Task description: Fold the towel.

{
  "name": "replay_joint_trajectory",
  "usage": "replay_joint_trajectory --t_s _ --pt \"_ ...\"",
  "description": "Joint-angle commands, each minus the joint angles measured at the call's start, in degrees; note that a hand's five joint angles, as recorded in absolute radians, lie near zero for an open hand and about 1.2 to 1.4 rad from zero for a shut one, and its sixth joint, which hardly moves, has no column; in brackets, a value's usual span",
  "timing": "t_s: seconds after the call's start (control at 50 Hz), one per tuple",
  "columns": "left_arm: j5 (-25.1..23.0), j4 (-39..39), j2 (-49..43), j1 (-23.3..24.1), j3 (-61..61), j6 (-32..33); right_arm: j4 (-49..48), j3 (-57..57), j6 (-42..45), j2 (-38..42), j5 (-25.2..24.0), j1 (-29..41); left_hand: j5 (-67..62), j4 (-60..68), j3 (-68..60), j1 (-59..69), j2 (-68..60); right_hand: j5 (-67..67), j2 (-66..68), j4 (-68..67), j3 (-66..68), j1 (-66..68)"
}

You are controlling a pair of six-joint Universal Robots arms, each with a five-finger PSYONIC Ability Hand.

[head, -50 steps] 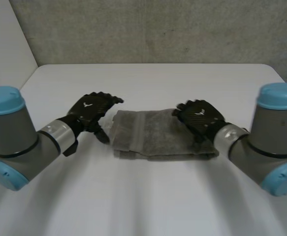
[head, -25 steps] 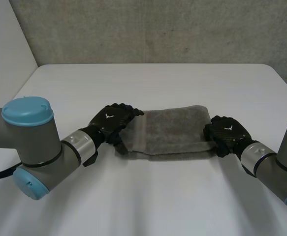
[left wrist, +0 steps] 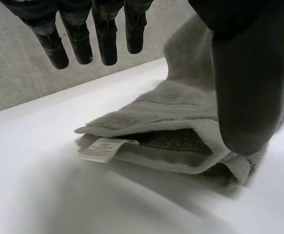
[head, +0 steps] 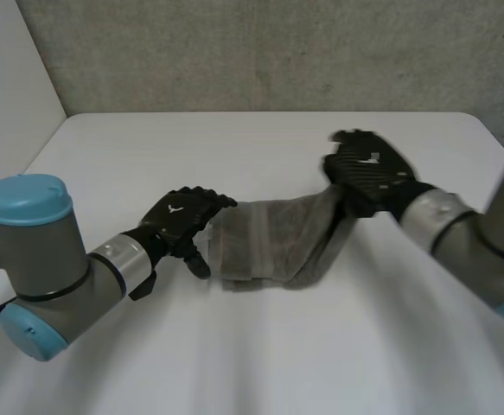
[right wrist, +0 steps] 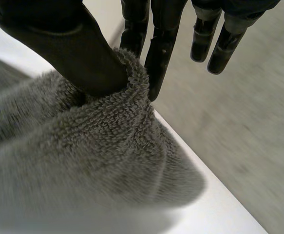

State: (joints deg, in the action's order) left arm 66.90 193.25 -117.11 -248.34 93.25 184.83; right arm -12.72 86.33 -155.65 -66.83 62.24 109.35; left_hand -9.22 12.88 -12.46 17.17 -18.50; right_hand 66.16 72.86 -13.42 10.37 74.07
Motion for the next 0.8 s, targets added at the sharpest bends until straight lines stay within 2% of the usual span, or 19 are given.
replay_joint_trajectory --t_s 0.02,0.16,0.2,0.28,0.3,0.32,0.34,0.36,0.42,0.54,0.58,0.6,0.64,0.7,0.74,0.8 --pt "0.0 0.1 2.8 -3.6 2.5 0.0 1.7 -10.4 -0.7 10.1 0.6 13.1 -0.2 -2.9 2.5 2.3 -1.0 3.8 7.1 3.4 -0.4 5.9" --pt "0.0 0.2 5.2 -8.0 4.0 0.0 2.3 -15.9 -0.8 17.7 0.9 19.2 -0.2 -2.9 2.5 2.3 -1.0 3.8 7.1 3.4 -0.4 5.9" --pt "0.0 0.5 5.8 -10.7 4.7 -0.1 2.0 -17.2 -0.9 19.4 1.0 21.1 -0.2 -2.9 2.5 2.3 -1.0 3.8 7.1 3.4 -0.4 5.9" --pt "0.0 0.8 5.7 -11.4 4.8 -0.1 2.2 -18.0 -0.9 21.0 1.1 22.1 -0.4 -2.9 2.5 2.5 -1.1 1.7 5.0 3.4 -0.4 3.8" --pt "0.0 0.9 5.7 -11.3 4.6 -0.1 2.3 -18.1 -1.0 21.1 1.1 22.1 -0.4 -2.9 2.5 2.5 -1.1 -15.9 -12.6 3.4 -0.4 -13.8" --pt "0.0 0.9 5.7 -11.3 4.6 -0.1 2.6 -18.0 -1.1 21.0 1.5 22.0 -0.4 -2.9 2.5 2.5 -1.1 -54.6 -51.3 3.4 -0.4 -52.5" --pt "0.0 1.0 5.4 -11.0 4.2 -0.1 2.6 -18.0 -1.1 21.0 1.5 22.0 -0.4 -2.9 2.5 2.5 -1.1 -55.0 -51.7 3.4 -0.4 -52.9" --pt "0.0 1.0 5.1 -10.8 4.0 -0.1 3.1 -17.8 -1.1 20.7 2.4 22.0 -0.4 -2.9 2.5 2.5 -1.1 -66.2 -62.9 3.4 -0.4 -64.1" --pt "0.0 1.2 5.2 -10.3 3.7 -0.1 5.0 -16.9 -1.5 19.2 4.3 21.0 -0.4 -2.9 2.5 2.5 -1.1 -66.2 -62.9 3.4 -0.4 -64.1" --pt "0.2 2.0 4.7 -5.7 -0.3 -3.2 7.7 -13.3 -4.0 13.7 6.1 18.4 -0.4 -2.9 2.5 2.5 -1.1 -66.2 -62.9 3.4 -0.4 -64.1" --pt "0.2 2.1 3.7 -4.2 -3.1 -7.1 8.2 -10.1 -9.7 9.1 6.1 14.2 -0.6 -2.9 2.5 2.6 -1.3 -66.2 -62.9 3.4 -0.4 -64.1" --pt "0.2 2.1 3.7 -4.2 -3.2 -7.1 8.2 -10.0 -9.8 9.1 6.1 14.1 -0.6 -2.9 2.5 2.6 -1.3 -66.2 -62.9 3.4 -0.4 -64.1" --pt "0.2 2.0 3.0 -3.6 -4.7 -9.1 8.3 -7.9 -18.4 5.3 5.6 10.7 -1.1 -2.9 2.5 3.1 -1.8 -66.2 -62.9 3.4 -0.4 -64.1" --pt "0.5 1.9 1.7 -2.1 -7.5 -12.9 8.3 -7.1 -23.0 4.4 5.3 8.9 -1.8 -2.9 2.5 3.8 -2.5 -66.2 -62.9 3.4 -0.4 -64.1" --pt "1.1 1.3 -0.3 -0.1 -10.2 -16.0 8.3 -6.4 -30.3 3.8 4.8 5.1 -1.9 -2.9 2.5 4.0 -2.6 -66.2 -62.9 3.4 -0.4 -64.1" --pt "1.3 1.1 -1.5 0.7 -11.3 -17.0 8.3 -6.8 -33.1 4.4 4.9 3.1 -1.9 -2.9 2.5 4.0 -2.6 -66.2 -62.9 3.4 -0.4 -64.1"
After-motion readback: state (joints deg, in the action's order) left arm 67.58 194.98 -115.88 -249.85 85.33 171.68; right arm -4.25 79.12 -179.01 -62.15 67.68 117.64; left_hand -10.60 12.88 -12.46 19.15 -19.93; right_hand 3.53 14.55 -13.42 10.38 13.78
